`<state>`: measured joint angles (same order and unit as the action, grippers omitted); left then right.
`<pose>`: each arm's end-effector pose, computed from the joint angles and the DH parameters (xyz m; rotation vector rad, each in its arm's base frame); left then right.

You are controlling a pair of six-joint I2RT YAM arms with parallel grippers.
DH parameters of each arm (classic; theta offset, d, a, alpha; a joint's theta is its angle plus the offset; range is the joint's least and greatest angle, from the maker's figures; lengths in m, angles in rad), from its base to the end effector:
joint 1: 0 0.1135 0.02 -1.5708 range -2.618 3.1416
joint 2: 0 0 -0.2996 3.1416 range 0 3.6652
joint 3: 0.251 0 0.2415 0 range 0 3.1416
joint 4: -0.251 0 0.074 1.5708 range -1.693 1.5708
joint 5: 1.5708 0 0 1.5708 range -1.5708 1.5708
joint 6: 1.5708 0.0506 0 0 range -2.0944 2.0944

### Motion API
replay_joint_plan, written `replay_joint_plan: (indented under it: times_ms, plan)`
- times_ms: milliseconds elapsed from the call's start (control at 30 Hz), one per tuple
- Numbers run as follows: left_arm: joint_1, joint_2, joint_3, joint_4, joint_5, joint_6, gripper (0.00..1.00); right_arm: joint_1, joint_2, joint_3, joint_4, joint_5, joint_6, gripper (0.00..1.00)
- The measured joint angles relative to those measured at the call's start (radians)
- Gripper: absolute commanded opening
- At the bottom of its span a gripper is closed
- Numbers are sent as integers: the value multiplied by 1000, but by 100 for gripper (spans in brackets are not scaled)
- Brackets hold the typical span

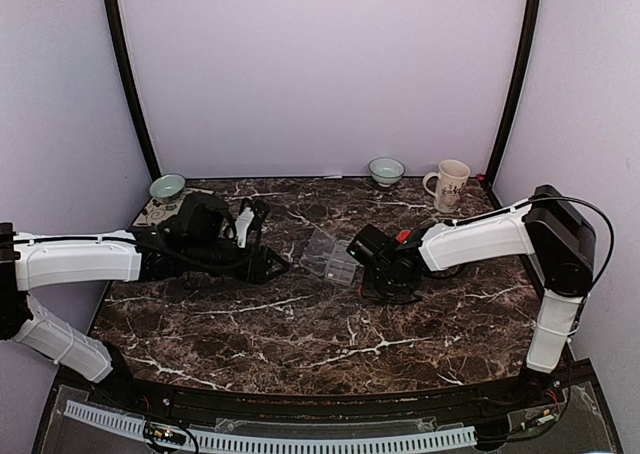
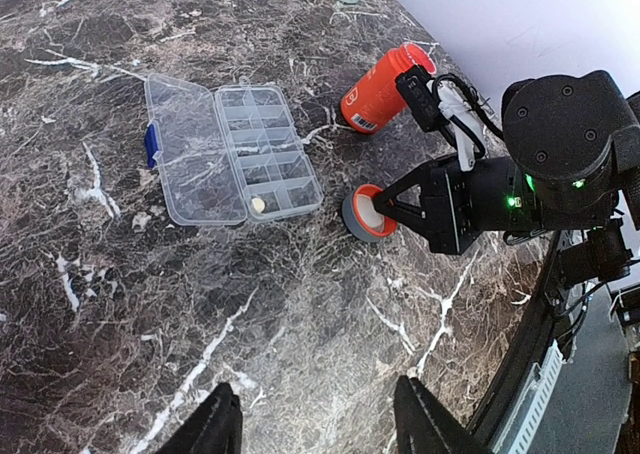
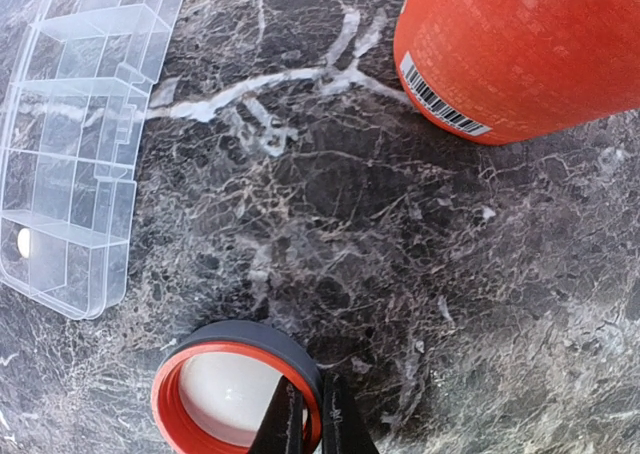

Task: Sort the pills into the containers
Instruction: Pick up the lid of the pill bottle from the center of the board, then pass from the right arm to the left

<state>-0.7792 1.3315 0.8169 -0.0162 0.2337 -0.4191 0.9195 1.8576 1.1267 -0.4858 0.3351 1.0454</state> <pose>0.1970 -0.2110 0.2793 0.5473 2.1691 -0.9371 0.2322 0.2772 0.1751 0.2483 2.6558 0.1466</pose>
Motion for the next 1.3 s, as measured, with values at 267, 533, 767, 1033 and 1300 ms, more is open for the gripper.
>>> replay_joint_plan:
  times_ms: [267,533,767,1033,1300]
  plan:
    - [0,13,1,0,27,1,56,8,-16,-6,1,7,-50,0]
    - [0,16,3,23,84,10,59,26,-212,-83,114,-31,-124,0]
    - [0,16,14,76,169,14,63,26,-369,-188,297,-216,-171,0]
    - [0,24,21,230,346,-46,65,26,-449,-326,533,-430,-138,0]
    - [2,78,102,224,423,-57,65,27,-455,-266,519,-512,-152,0]
